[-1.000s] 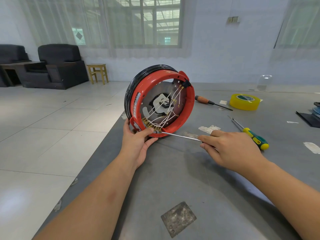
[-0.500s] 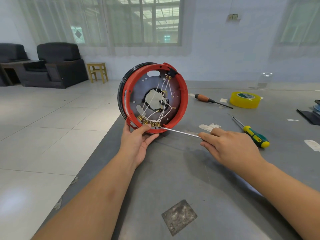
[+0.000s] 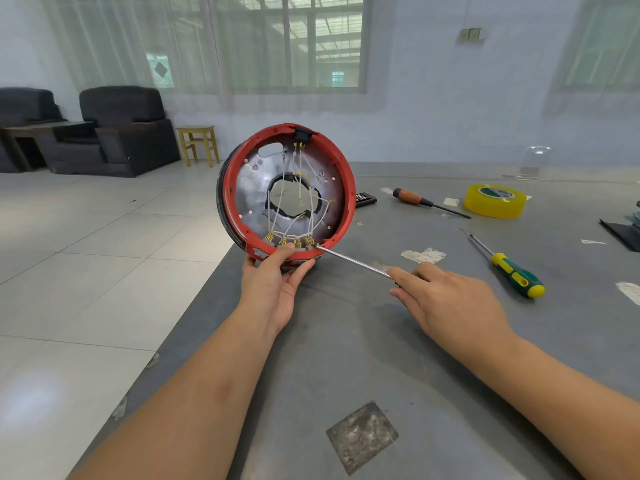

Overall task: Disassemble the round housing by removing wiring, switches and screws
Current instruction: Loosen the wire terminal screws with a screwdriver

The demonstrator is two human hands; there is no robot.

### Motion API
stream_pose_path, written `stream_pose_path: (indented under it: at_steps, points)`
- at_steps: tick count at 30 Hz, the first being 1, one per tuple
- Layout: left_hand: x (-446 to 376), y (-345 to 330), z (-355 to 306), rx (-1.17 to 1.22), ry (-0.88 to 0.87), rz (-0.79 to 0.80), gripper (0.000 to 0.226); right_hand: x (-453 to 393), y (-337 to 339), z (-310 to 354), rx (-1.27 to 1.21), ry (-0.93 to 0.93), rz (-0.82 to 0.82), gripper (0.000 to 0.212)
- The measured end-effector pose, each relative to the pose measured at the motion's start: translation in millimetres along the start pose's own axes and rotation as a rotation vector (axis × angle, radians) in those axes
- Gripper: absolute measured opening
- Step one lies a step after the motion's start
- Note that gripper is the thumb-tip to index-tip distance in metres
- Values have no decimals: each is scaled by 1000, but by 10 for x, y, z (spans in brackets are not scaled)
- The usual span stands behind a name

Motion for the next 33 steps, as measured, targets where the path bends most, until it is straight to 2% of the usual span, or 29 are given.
stream_pose_path:
  at_steps: [4,11,17,24,33]
  points:
    - [-5,2,-4,16,7,-5,59,-14,22,14,-13,1,-3,42]
    - [22,-25,6,-44,7,45,56,-32,147,-109,50,16,-78,28]
    - [43,-58,25,-86,14,90,58,-42,136,-177,51,36,-70,34]
    - [56,-102,7,-96,-2,136,55,-70,199,-196,12,53,-102,31]
    - [60,-121,14,-111,-7,131,51,-59,148,-246,-9,53,-82,34]
Point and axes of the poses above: each hand's wrist, its own x-axis away from the middle knuckle, its own y-axis out of the back of the hand, z = x × y, the point moved 8 cm from there along -x, towards the middle knuckle, and after that the axes turned 3 degrees about -z, right-handed, at the moved point
